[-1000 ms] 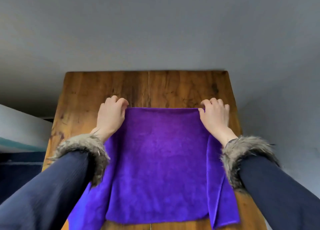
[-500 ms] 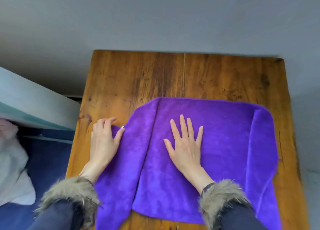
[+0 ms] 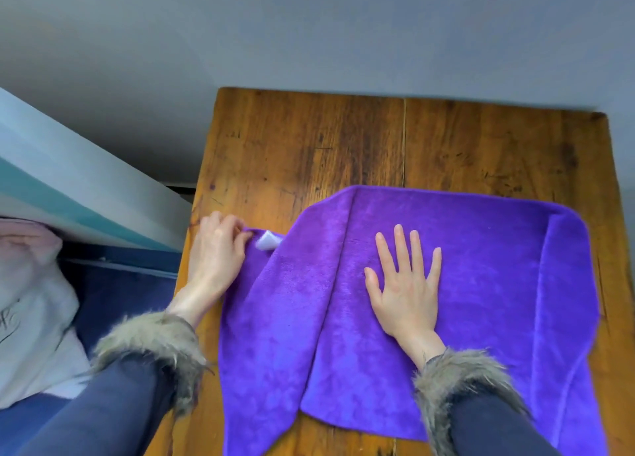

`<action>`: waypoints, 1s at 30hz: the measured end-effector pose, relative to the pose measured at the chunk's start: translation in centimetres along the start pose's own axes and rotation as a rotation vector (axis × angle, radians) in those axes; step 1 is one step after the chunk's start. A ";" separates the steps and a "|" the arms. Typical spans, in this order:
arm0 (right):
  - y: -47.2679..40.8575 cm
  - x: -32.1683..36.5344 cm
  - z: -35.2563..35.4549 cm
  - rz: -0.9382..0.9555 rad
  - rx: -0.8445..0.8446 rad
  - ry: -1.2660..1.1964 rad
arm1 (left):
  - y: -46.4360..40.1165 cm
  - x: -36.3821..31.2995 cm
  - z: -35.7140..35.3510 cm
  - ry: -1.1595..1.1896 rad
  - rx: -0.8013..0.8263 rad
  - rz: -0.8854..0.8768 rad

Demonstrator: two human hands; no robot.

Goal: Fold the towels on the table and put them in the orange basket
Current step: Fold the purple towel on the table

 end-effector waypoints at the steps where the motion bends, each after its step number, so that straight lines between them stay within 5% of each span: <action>1: 0.0 0.0 0.0 -0.002 0.001 0.003 | -1.2 0.4 0.8 -0.002 -0.053 0.038; 7: -0.1 0.1 0.1 -0.004 0.006 0.029 | -5.2 1.0 3.6 0.201 -0.272 0.179; 12: 0.0 0.2 0.2 -0.005 0.008 0.026 | 1.6 -1.1 -0.5 0.074 -0.125 -0.033; 19: -0.2 0.2 0.2 -0.005 0.003 0.029 | 3.5 2.5 -2.8 -0.232 0.127 -0.081; 24: 0.0 0.3 0.3 -0.013 0.034 0.027 | 2.9 3.2 -1.8 -0.174 0.183 -0.156; 30: -0.1 1.3 1.0 -0.108 0.084 -0.017 | 8.2 5.2 1.1 0.144 -0.109 0.052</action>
Point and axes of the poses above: each hand's wrist, its own y-axis away from the middle knuckle, its own z-axis out of the back of the hand, x = y × z, the point moved 2 cm from there along -y, towards the middle knuckle, and after that the axes turned 1 degree about y, right-handed, at the moved point
